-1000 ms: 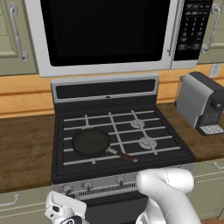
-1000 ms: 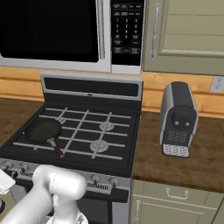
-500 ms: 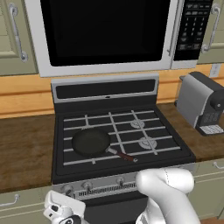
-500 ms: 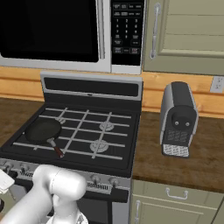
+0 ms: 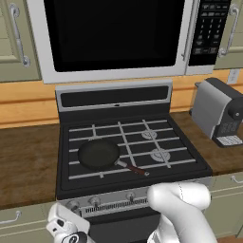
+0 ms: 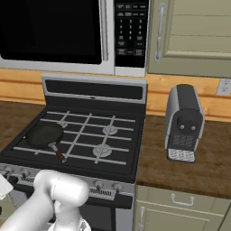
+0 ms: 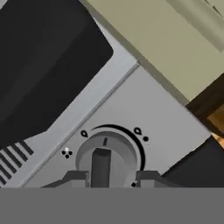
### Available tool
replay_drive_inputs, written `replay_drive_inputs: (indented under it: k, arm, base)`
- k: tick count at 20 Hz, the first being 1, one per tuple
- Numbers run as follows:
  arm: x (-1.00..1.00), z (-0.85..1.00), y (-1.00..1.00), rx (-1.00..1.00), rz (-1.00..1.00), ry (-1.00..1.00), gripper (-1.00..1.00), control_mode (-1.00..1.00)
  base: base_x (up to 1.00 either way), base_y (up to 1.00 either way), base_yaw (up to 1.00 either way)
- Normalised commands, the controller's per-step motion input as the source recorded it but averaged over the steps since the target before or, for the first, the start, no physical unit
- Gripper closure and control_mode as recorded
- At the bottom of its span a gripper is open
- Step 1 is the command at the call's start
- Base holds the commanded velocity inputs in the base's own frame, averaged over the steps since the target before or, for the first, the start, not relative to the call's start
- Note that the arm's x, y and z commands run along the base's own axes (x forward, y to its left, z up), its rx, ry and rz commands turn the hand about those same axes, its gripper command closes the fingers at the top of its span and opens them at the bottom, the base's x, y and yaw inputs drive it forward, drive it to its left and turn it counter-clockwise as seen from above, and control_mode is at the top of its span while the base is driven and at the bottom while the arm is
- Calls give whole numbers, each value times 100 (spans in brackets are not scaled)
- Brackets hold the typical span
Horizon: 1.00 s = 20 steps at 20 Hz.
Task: Turn off the front left burner of the stove.
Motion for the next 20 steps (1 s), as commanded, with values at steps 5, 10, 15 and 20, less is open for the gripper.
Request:
replay_drive_inputs:
  k: [5, 10, 15, 20]
  arm:
    - [-2, 11, -10, 50, -22, -6, 100, -100]
    - [-5, 13, -8, 54, -23, -11, 100, -100]
    - [-2, 17, -1, 58, -26, -11, 100, -100]
    - [-4, 16, -1, 61, -28, -13, 100, -100]
  base:
    - [0, 0, 0]
    - [0, 0, 0]
    - [0, 0, 0]
    - [0, 0, 0]
